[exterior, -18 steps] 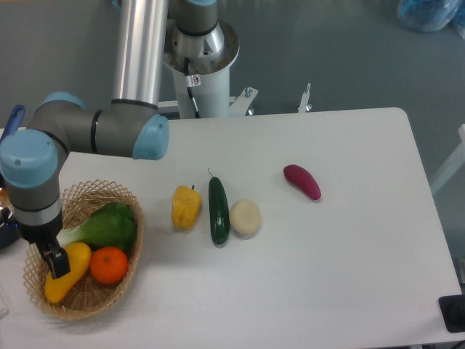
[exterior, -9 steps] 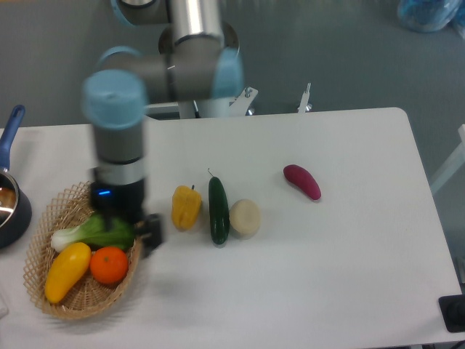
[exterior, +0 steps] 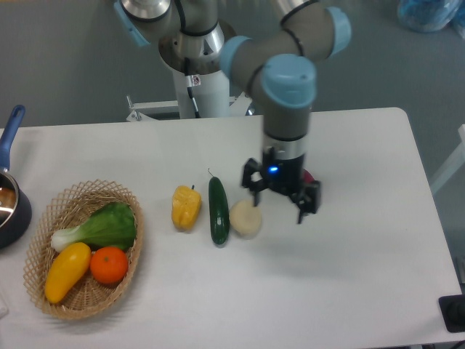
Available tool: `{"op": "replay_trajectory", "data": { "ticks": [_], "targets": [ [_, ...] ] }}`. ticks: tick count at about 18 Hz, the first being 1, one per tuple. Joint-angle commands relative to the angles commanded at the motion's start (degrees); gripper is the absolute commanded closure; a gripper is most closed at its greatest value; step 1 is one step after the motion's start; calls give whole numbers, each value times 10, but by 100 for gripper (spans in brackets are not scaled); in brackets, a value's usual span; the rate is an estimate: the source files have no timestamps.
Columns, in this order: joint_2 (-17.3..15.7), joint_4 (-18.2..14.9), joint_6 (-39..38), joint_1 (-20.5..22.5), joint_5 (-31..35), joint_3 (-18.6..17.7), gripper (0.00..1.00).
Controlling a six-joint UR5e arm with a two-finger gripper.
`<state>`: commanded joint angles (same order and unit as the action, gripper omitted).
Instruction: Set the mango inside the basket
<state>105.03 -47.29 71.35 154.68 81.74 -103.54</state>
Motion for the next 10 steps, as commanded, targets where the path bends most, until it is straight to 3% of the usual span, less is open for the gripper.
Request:
{"op": "replay_trajectory", "data": {
  "ticks": [4, 10],
  "targets": [
    [0, -3, 43, 4, 0, -5, 0],
    [-1, -3, 43, 1, 6, -18, 0]
  ]
}}
